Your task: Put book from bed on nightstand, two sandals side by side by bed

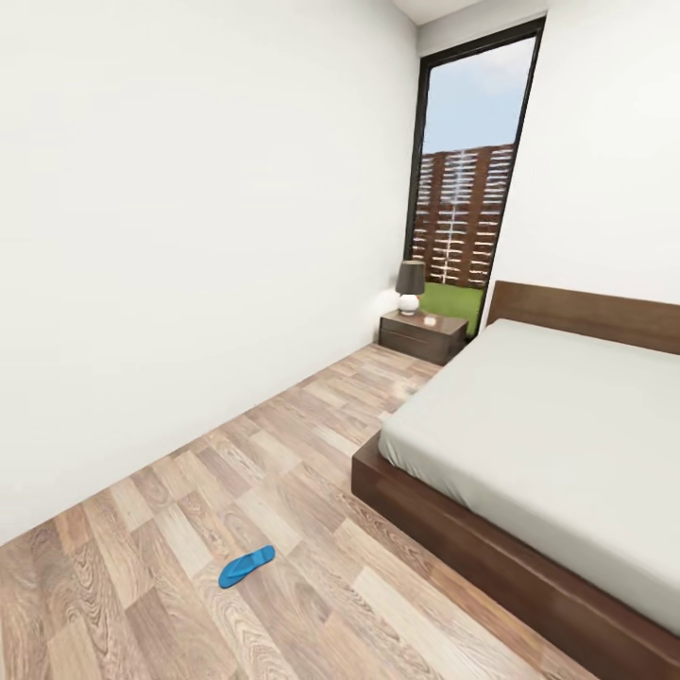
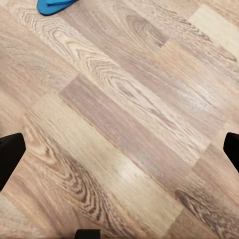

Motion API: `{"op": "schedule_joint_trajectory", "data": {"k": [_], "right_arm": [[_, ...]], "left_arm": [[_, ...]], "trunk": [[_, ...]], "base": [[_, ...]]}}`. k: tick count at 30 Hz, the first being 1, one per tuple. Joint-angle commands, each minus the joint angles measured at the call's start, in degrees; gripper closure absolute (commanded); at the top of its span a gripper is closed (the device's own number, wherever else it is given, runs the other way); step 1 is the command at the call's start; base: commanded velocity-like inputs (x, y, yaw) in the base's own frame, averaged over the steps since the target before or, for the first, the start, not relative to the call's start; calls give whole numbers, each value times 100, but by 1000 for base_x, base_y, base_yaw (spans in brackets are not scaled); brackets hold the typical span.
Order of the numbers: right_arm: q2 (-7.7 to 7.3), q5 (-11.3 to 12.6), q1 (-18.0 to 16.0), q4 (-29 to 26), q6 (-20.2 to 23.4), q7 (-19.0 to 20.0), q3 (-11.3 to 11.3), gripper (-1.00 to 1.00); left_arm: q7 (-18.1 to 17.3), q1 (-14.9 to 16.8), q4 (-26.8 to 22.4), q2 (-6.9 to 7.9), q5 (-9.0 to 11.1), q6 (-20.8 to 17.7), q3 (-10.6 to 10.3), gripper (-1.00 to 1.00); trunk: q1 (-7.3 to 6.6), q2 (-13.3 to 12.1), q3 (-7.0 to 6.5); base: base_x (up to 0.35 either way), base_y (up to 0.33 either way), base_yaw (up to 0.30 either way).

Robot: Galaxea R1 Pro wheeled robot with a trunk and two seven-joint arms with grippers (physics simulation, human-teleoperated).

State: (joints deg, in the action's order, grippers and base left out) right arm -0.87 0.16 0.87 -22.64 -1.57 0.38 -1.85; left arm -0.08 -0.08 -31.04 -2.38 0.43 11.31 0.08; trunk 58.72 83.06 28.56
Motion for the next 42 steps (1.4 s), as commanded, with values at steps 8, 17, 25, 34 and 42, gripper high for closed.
{"op": "schedule_joint_trajectory", "data": {"k": [8,17,25,34,42], "right_arm": [[18,2,6,-4,-9,-15,-17,-100],[19,2,3,-4,-9,-29,-17,-100],[17,2,3,-4,-10,-29,-17,-100],[19,0,3,-4,-9,-29,-17,-100],[22,-5,3,4,-10,-29,-17,-100]], "left_arm": [[-1,-1,-3,0,2,11,1,-100],[-1,-1,-1,0,9,9,6,-100],[-1,-1,1,0,9,3,2,-100],[-1,-1,1,0,9,3,1,-100],[-1,-1,41,0,0,5,1,-100]], "trunk": [[0,2,35],[0,2,65],[0,2,90],[0,2,117],[0,2,141]], "base": [[0,0,256],[0,0,272],[0,0,274],[0,0,274],[0,0,275]]}}
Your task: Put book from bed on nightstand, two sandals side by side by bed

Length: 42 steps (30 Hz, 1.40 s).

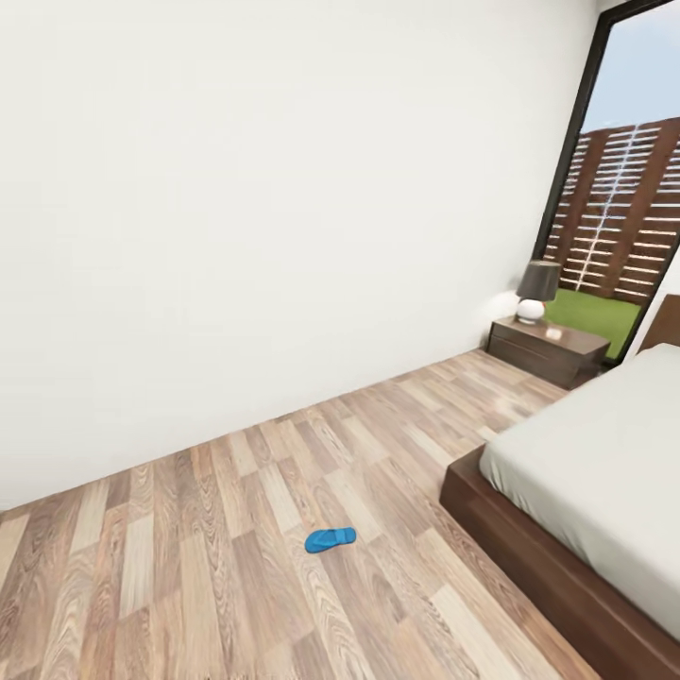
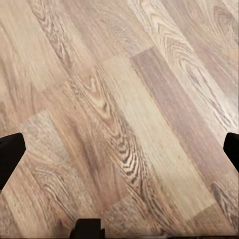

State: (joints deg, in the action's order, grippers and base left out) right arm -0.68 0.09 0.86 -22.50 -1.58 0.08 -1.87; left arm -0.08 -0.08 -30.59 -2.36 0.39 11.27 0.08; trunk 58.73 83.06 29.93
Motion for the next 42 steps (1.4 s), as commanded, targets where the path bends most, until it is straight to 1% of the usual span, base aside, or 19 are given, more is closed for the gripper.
{"op": "schedule_joint_trajectory", "data": {"k": [1,42], "right_arm": [[0,1,5,-9,-9,1,-15,-100],[3,0,7,-9,-8,1,-15,-100]], "left_arm": [[-1,-1,23,-1,3,11,1,-100],[-1,-1,71,-1,5,13,1,-100]], "trunk": [[0,2,6],[0,2,124]], "base": [[0,0,275],[0,0,275]]}}
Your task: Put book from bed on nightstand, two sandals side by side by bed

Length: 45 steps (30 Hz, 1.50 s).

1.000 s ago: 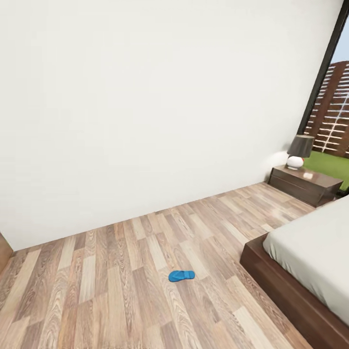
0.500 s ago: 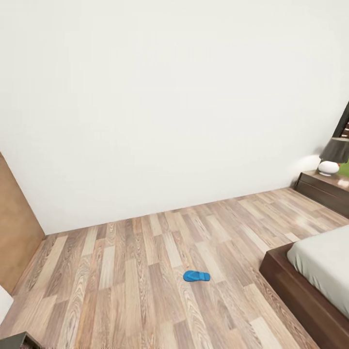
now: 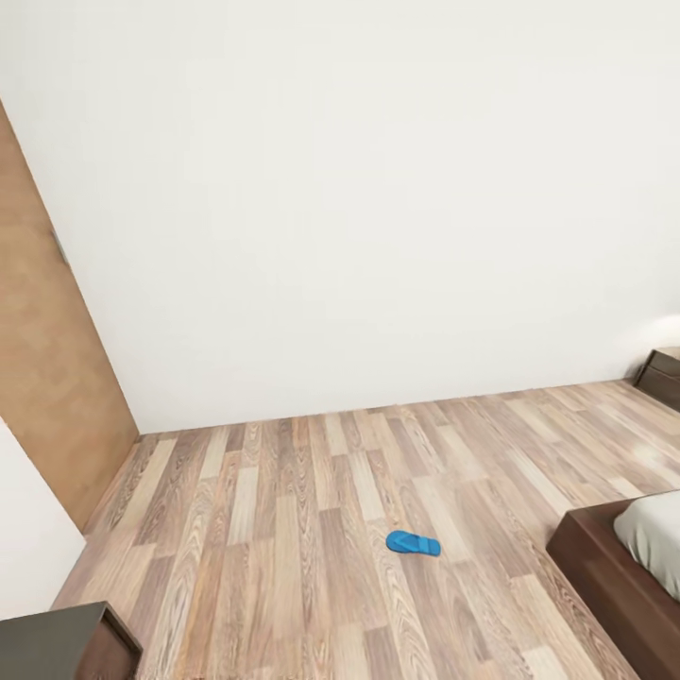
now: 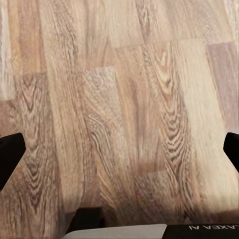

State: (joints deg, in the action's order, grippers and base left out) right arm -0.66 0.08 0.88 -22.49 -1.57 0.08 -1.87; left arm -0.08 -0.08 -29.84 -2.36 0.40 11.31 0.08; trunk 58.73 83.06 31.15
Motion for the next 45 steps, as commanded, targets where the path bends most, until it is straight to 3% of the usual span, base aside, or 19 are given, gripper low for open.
{"op": "schedule_joint_trajectory", "data": {"k": [1,11,34,45], "right_arm": [[1,1,3,-9,-9,1,-15,-100],[2,1,2,-9,-10,1,-12,-100],[3,-3,4,-9,-10,1,-6,-100],[4,-21,4,-3,-10,1,-6,-100]], "left_arm": [[-1,-1,-4,-1,4,8,1,-100],[-1,-1,-4,-1,4,4,5,-100],[-1,-1,-4,-1,4,4,10,-100],[-1,-1,-4,-1,4,8,6,-100]], "trunk": [[0,2,6],[0,2,22],[0,2,22],[0,2,22]], "base": [[0,0,275],[29,0,186],[302,0,53],[58,0,184]]}}
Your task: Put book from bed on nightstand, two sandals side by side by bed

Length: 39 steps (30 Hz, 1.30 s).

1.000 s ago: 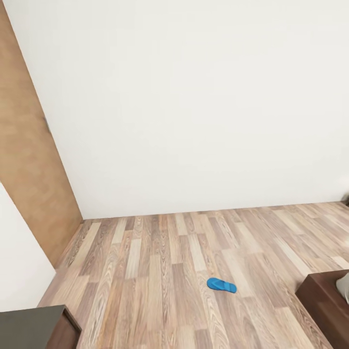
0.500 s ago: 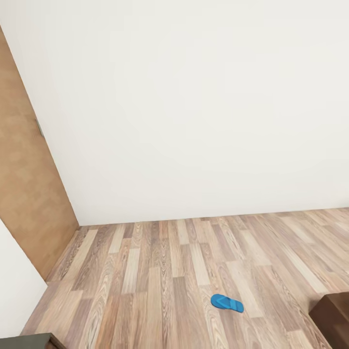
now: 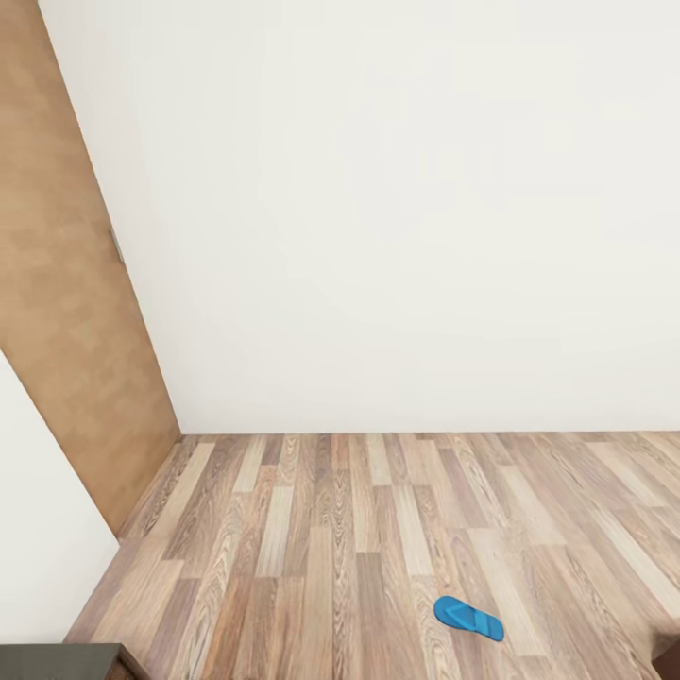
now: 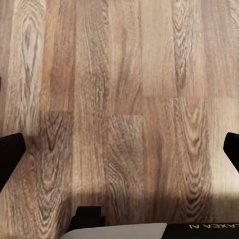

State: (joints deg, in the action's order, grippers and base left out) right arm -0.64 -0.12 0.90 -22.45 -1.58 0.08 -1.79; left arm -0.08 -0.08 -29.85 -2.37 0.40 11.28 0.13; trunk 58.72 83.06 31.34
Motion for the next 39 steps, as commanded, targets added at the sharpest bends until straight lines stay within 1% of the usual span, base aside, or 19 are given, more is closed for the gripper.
{"op": "schedule_joint_trajectory", "data": {"k": [1,4,17,25,39], "right_arm": [[2,-5,4,-5,-9,1,-15,-100],[-1,-17,0,1,-9,1,-15,-100],[-5,-7,2,14,-7,6,-15,-100],[0,23,0,21,-2,8,-15,-100],[1,21,4,21,-4,9,-15,-100]], "left_arm": [[-1,-1,-3,-1,4,10,0,-100],[-1,-1,-2,-1,4,7,3,-100],[-1,-1,-3,-1,4,12,-3,-100],[-1,-1,-3,-1,4,11,2,-100],[-1,-1,2,-1,4,5,-3,-100]], "trunk": [[0,2,3],[0,2,3],[0,2,3],[0,2,3],[0,2,3]], "base": [[31,0,29],[156,0,15],[294,0,1],[76,8,0],[238,138,0]]}}
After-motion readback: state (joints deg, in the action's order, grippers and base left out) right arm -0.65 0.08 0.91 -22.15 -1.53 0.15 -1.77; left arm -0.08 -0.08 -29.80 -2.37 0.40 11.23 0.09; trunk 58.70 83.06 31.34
